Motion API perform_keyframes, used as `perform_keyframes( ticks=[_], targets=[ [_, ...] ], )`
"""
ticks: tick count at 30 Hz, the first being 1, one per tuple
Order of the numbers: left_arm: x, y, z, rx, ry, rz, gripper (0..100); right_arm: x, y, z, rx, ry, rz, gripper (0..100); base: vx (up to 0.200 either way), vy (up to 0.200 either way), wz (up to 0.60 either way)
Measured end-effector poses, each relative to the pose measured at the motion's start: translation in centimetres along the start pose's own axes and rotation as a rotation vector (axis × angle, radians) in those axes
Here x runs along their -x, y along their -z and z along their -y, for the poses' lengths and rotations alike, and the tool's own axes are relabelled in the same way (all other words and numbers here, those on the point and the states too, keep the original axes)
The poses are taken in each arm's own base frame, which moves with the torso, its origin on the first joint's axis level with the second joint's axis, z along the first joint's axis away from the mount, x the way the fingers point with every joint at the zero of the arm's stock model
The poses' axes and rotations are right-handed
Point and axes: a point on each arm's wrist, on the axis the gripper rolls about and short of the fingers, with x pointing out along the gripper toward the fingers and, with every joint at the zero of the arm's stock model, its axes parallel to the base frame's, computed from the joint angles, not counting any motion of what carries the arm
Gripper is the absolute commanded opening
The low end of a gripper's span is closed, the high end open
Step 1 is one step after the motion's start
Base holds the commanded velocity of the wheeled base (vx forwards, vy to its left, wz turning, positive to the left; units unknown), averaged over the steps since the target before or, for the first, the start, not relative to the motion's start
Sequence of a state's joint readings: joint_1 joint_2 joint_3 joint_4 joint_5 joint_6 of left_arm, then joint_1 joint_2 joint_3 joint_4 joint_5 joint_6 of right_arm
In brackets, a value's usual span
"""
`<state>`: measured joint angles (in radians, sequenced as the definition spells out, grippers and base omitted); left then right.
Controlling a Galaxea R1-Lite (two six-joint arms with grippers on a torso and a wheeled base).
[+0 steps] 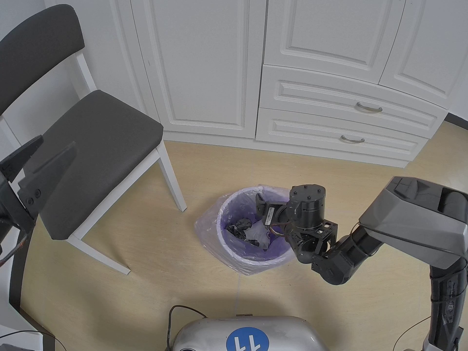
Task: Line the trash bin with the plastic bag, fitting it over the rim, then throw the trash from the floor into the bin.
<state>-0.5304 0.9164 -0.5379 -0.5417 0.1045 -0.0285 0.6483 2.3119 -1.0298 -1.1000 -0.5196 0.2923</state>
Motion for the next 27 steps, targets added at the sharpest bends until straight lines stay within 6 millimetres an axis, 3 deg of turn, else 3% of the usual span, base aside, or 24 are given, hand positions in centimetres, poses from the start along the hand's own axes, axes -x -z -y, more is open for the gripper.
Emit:
perform_keyframes(
  ticks=[6, 11, 18, 27],
  targets=[
    [-1.0, 2.1, 0.7, -0.026, 0.049, -0.099, 100, 1.1, -1.8, 2.1, 0.122, 0.042, 0.003, 100, 0.0, 0.0, 0.0],
    [-3.7, 5.5, 1.5, -0.057, 0.074, -0.265, 100, 1.5, -3.2, 4.1, 0.17, 0.09, 0.01, 100, 0.0, 0.0, 0.0],
    [-8.6, 11.5, 1.8, -0.095, 0.049, -0.48, 100, 1.7, -4.5, 6.5, 0.214, 0.15, 0.017, 100, 0.0, 0.0, 0.0],
    [-14.6, 20.2, -0.1, -0.127, -0.035, -0.609, 100, 1.5, -5.5, 8.8, 0.248, 0.21, 0.02, 100, 0.0, 0.0, 0.0]
  ],
)
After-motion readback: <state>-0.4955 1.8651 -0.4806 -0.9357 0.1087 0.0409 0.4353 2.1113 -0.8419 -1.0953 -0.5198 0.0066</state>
